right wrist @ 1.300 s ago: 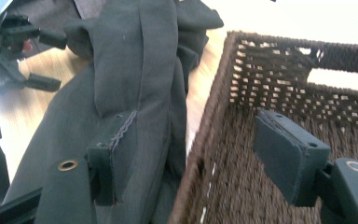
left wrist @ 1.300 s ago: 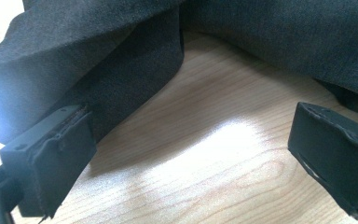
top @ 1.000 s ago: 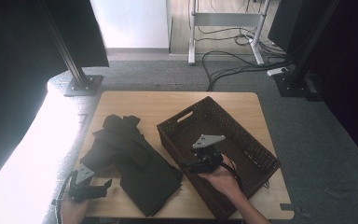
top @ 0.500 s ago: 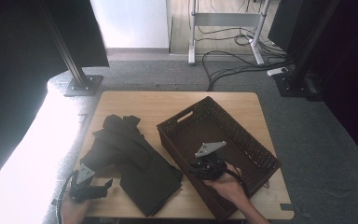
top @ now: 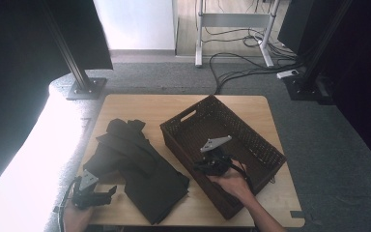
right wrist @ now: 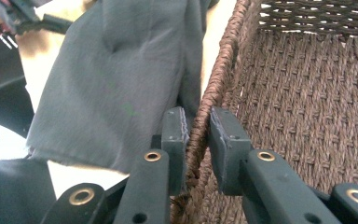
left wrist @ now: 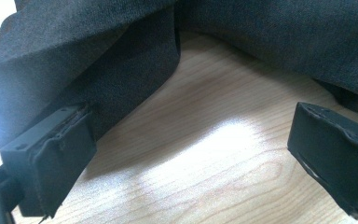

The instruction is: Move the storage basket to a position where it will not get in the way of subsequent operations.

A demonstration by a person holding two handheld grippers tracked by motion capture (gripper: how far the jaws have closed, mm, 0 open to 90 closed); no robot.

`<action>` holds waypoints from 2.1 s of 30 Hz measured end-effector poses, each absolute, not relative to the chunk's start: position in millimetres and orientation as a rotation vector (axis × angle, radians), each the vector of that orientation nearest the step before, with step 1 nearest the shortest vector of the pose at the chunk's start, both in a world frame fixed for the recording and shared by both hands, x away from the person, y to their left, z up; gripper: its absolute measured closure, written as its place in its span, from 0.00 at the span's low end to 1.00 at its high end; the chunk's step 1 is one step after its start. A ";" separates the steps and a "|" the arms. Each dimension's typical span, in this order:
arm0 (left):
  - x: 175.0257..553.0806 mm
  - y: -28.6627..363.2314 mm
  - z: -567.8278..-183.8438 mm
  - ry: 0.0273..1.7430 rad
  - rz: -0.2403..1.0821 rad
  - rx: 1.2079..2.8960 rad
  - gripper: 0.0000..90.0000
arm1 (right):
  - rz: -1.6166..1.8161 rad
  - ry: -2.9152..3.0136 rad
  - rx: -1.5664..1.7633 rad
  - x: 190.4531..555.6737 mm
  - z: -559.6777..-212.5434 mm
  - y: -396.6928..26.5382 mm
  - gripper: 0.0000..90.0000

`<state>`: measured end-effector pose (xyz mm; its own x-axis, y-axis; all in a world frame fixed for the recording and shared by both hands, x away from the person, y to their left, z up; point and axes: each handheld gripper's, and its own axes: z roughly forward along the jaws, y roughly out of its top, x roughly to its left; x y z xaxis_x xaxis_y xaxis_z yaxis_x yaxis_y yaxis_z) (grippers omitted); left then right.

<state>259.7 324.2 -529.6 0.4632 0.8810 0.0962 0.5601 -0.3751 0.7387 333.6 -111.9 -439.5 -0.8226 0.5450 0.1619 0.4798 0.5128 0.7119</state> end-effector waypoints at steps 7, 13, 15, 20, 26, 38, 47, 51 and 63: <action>259.4 324.1 -529.2 1.191 0.651 2.079 0.01 | 1.188 2.643 0.903 365.9 -438.4 -103.7 0.86; 259.0 324.5 -528.7 1.192 0.653 2.076 0.01 | 1.170 2.629 0.920 390.7 -437.5 -97.7 0.87; 258.8 324.9 -528.4 1.191 0.653 2.074 0.01 | 1.172 2.632 0.925 395.1 -437.2 -97.0 0.86; 258.3 324.8 -527.8 1.189 0.657 2.071 0.01 | 1.187 2.622 0.931 391.8 -434.5 -96.0 0.66; 258.4 323.2 -527.6 1.183 0.659 2.072 0.01 | 1.192 2.584 0.944 372.6 -425.6 -104.5 0.53; 258.5 323.1 -527.9 1.185 0.662 2.072 0.01 | 1.187 2.504 0.994 334.4 -415.8 -141.7 0.45; 258.9 322.3 -528.8 1.185 0.656 2.078 0.01 | 1.163 2.493 1.017 303.3 -419.5 -162.1 0.54; 259.1 322.0 -529.3 1.183 0.651 2.083 0.01 | 1.129 2.483 1.023 289.1 -423.2 -170.4 0.58; 259.3 321.0 -529.8 1.179 0.651 2.083 0.01 | 1.069 2.472 1.079 266.7 -438.2 -181.3 0.83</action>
